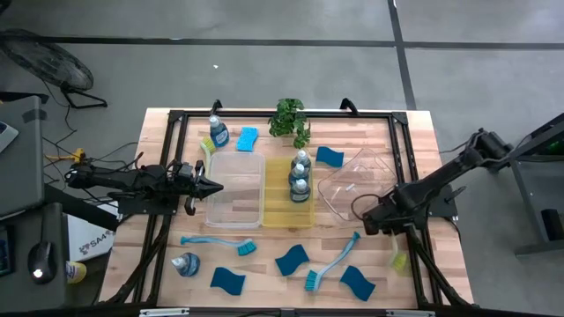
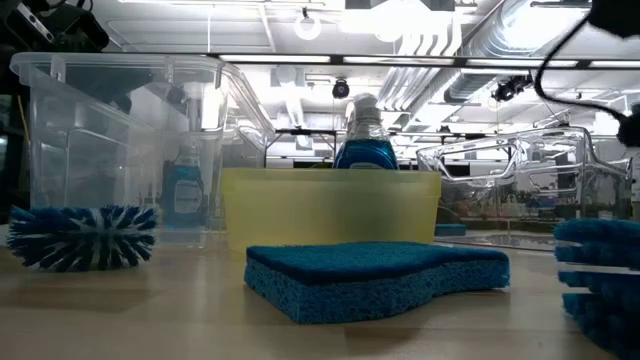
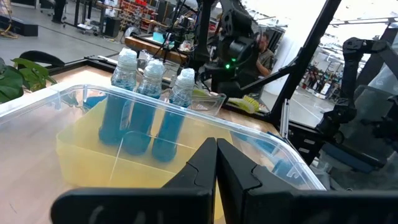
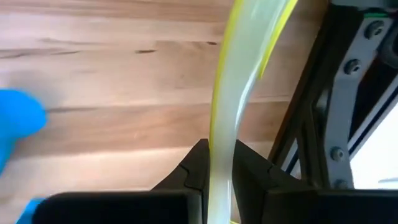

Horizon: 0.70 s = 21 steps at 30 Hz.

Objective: Pick & Place Kitchen Sink Supplies
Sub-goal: Put the yellow toilet brush into the transparent bin

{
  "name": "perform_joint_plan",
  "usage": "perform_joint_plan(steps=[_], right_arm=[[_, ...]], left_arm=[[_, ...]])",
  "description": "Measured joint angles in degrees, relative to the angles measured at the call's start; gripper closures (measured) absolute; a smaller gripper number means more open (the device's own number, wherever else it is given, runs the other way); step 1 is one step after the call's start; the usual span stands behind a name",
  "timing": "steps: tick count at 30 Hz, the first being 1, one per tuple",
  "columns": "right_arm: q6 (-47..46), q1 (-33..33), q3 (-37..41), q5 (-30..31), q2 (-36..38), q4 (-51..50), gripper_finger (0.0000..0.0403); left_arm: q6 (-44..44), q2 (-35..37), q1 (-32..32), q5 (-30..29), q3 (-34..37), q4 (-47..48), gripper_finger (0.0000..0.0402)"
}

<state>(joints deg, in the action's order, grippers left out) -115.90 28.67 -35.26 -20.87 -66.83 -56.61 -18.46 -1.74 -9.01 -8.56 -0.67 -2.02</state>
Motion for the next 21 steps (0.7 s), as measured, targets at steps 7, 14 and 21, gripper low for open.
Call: perform_joint_plan(steps=[7, 14, 21], right_arm=[[4.1, 0.0, -7.1, 3.4, 3.4, -8.3, 0.0362], [10.6, 0.0, -15.6, 9.4, 5.8, -16.1, 0.0364], [21.2, -1.7, -23.9, 15.9, 6.0, -25.4, 0.0361]], left_arm=[[0.0, 0.0, 0.0, 0.0, 0.0, 0.0, 0.0399], [0.0, 0.0, 0.0, 0.0, 0.0, 0.0, 0.0399], [0.0, 0.0, 0.0, 0.0, 0.0, 0.0, 0.0399]])
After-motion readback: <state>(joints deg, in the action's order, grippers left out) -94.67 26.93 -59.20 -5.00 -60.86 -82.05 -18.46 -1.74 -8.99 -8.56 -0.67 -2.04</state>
